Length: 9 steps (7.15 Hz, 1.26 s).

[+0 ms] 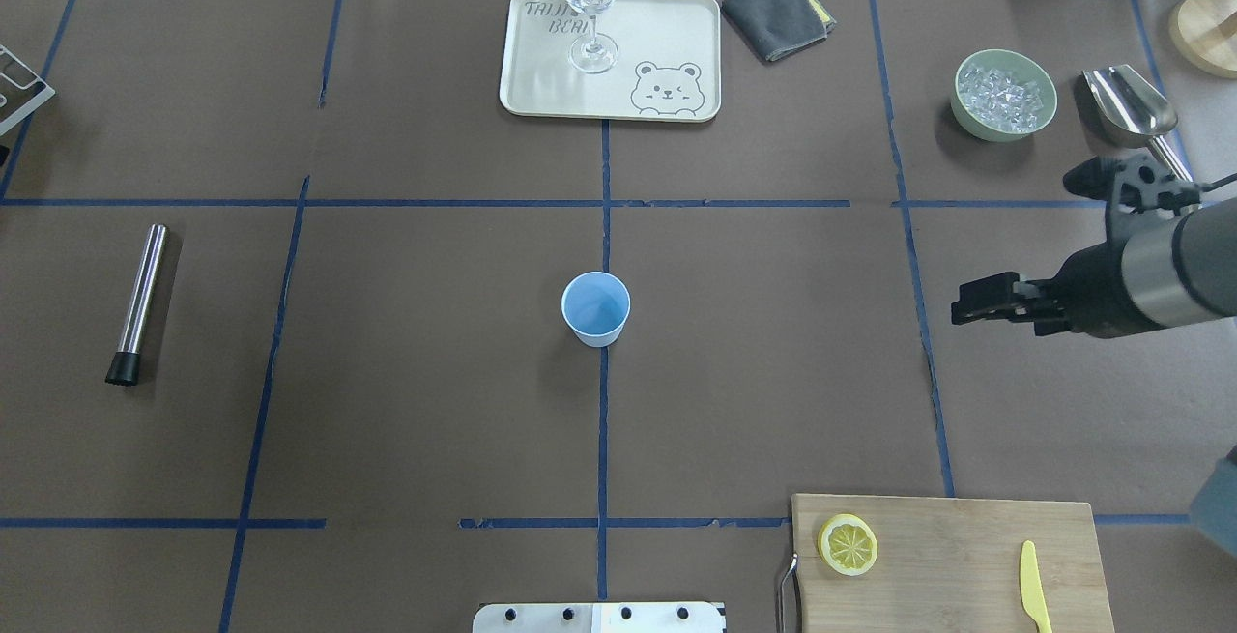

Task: Squeeze lemon into cup
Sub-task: 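Move the right gripper down over the lemon slice on the wooden board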

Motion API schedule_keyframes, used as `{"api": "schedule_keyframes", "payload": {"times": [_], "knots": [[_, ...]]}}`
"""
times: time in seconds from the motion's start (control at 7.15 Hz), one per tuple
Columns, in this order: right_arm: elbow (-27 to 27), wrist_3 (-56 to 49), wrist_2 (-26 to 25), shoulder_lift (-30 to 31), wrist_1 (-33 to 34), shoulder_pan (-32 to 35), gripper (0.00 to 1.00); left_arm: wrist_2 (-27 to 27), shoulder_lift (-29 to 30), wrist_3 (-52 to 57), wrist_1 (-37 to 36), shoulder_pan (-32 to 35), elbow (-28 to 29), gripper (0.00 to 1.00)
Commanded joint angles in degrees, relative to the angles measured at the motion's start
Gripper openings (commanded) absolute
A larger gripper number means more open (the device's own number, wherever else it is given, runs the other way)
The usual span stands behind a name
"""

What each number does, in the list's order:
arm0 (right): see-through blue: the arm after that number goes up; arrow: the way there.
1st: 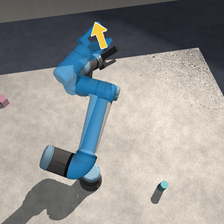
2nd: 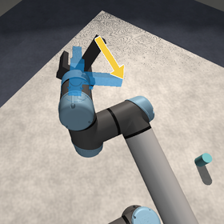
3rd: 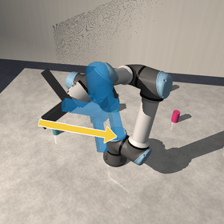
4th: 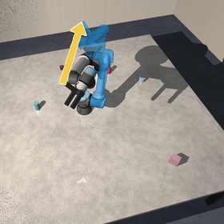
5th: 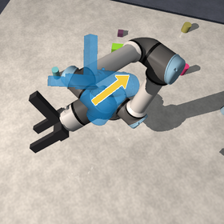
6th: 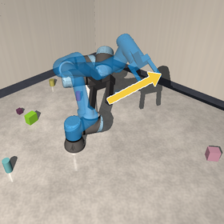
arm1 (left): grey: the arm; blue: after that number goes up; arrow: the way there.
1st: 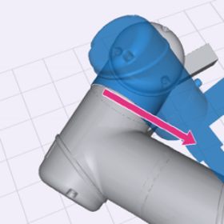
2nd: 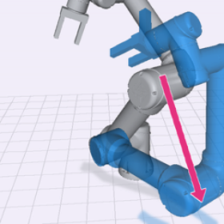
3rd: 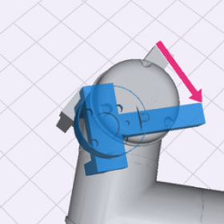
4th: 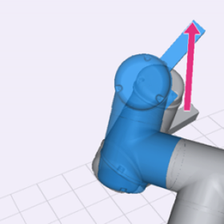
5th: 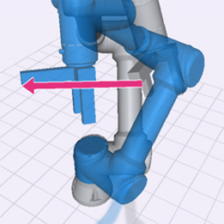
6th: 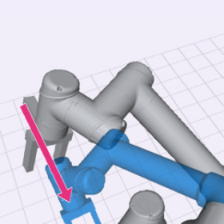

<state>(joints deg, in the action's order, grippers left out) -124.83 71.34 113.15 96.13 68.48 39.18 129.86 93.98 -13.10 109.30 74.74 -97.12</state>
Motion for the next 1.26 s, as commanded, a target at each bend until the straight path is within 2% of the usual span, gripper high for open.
{"api": "schedule_keyframes", "payload": {"times": [0.0, 0.42, 0.84, 1.12], "knots": [[-2.7, 11.6, -17.8, -0.15, 0.16, -19.06, 1.0, -0.04, 0.07, -0.26, 0.12, -0.12, 0.35, 1.0], [-0.87, 18.03, -27.78, -2.33, 0.25, -30.36, 1.0, 0.04, 0.59, -0.17, 0.21, -0.12, 0.53, 1.0], [2.91, 18.14, -29.57, -2.52, -0.27, -33.29, 1.0, 0.04, 1.47, -0.08, 0.21, -0.12, 1.5, 1.0], [2.92, 18.05, -29.66, -2.44, -0.28, -33.73, 1.0, 0.04, 1.82, -0.08, 0.21, -0.12, 1.59, 1.0]]}}
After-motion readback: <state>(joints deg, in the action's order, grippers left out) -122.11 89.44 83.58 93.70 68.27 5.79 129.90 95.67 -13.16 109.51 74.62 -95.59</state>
